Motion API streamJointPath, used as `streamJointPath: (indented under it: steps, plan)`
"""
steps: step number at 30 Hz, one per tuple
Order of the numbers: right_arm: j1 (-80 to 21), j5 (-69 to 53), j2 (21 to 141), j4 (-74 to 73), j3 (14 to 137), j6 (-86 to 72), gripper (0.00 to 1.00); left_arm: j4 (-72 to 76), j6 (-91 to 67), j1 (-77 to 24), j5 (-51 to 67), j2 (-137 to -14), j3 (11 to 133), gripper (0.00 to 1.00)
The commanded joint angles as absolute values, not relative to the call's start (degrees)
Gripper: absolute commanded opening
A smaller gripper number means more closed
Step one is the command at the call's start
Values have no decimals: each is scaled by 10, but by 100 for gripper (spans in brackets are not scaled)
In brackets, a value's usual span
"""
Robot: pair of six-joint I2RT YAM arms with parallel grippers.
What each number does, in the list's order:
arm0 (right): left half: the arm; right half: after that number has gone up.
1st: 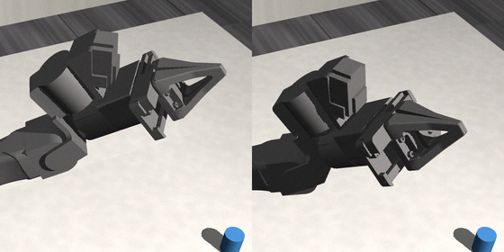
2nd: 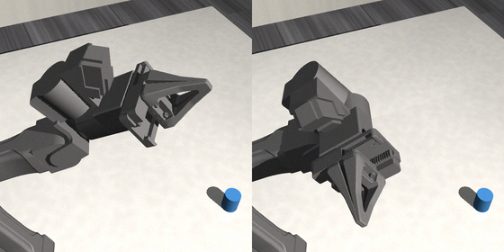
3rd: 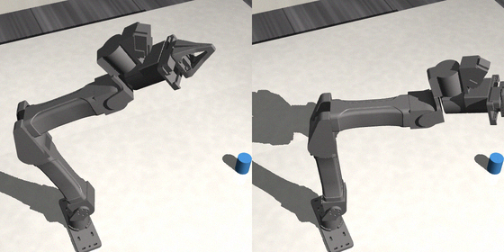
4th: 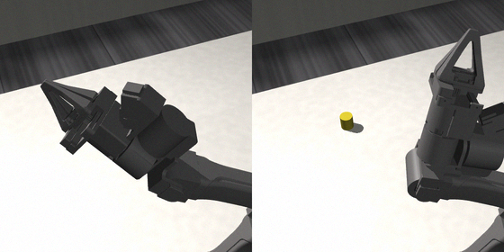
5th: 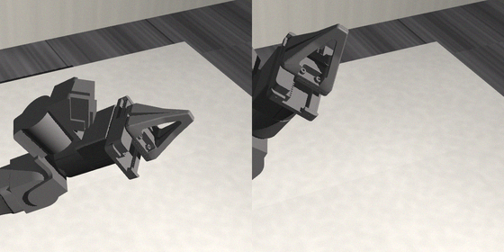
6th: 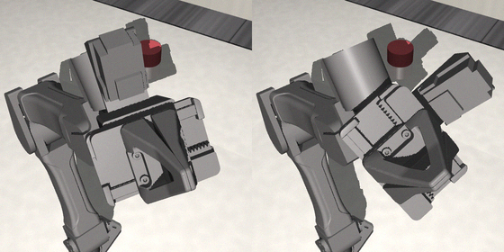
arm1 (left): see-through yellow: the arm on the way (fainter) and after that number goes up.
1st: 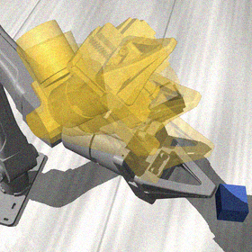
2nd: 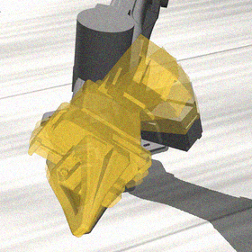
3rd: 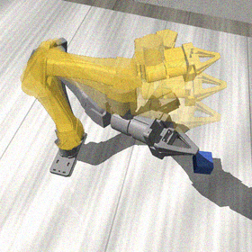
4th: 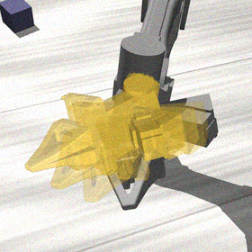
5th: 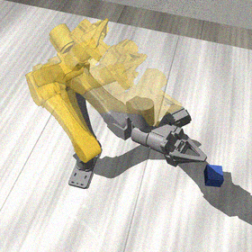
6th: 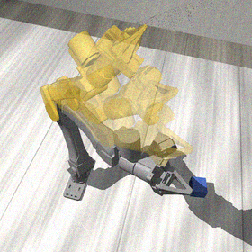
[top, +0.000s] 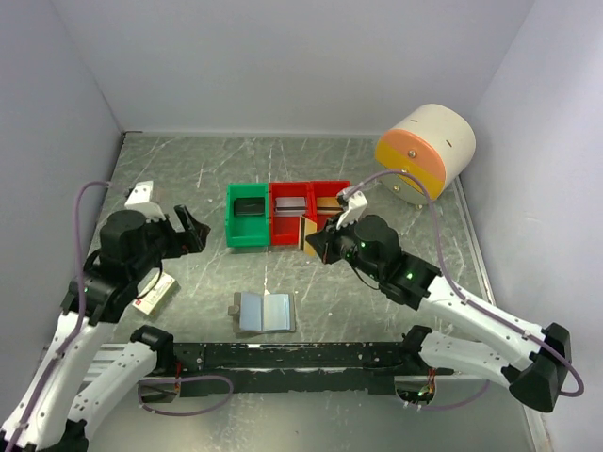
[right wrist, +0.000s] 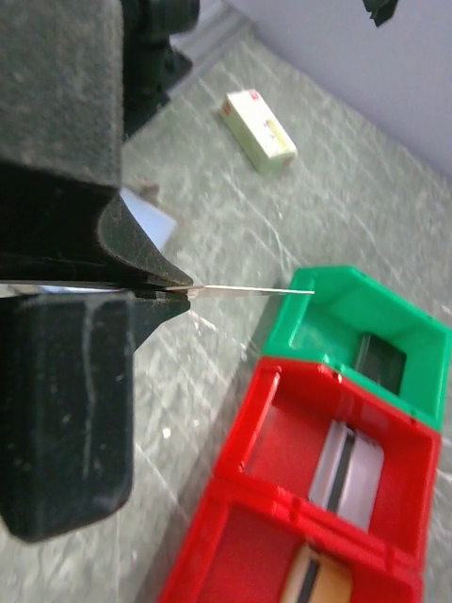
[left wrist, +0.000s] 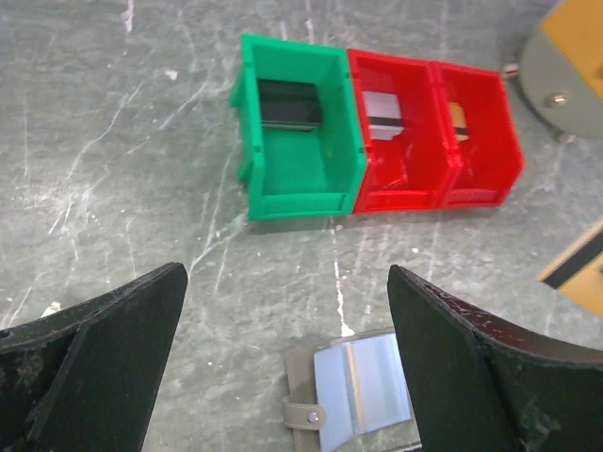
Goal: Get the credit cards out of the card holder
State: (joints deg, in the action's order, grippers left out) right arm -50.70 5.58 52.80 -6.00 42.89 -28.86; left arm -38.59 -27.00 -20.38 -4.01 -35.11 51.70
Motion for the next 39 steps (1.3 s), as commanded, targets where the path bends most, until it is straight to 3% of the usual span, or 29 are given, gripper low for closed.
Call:
streamJointPath:
  steps: [1, 6, 11, 16, 25, 31, 36, 39]
  plan:
    - [-512, 136, 557, -123, 476, -175, 0, -382, -264, -201, -91, -407, 524, 100]
    - [-517, 180, 577, -134, 504, -88, 0, -386, -251, -192, -164, -481, 525, 100]
    - [-509, 250, 592, -130, 513, -48, 0, -359, -241, -125, -122, -489, 486, 100]
    - [-399, 155, 659, -212, 570, -52, 0, -348, -230, -101, -92, -482, 476, 100]
    - [-290, 85, 688, -140, 559, -10, 0, -332, -241, -101, -106, -453, 463, 99]
    - [-322, 152, 726, -104, 570, 151, 0, -326, -241, -102, -98, -440, 457, 100]
    - [-443, 293, 747, 14, 494, 450, 0, -327, -241, -102, -99, -444, 457, 100]
    - [-446, 250, 763, 17, 494, 478, 0, -329, -241, -102, -99, -444, 458, 100]
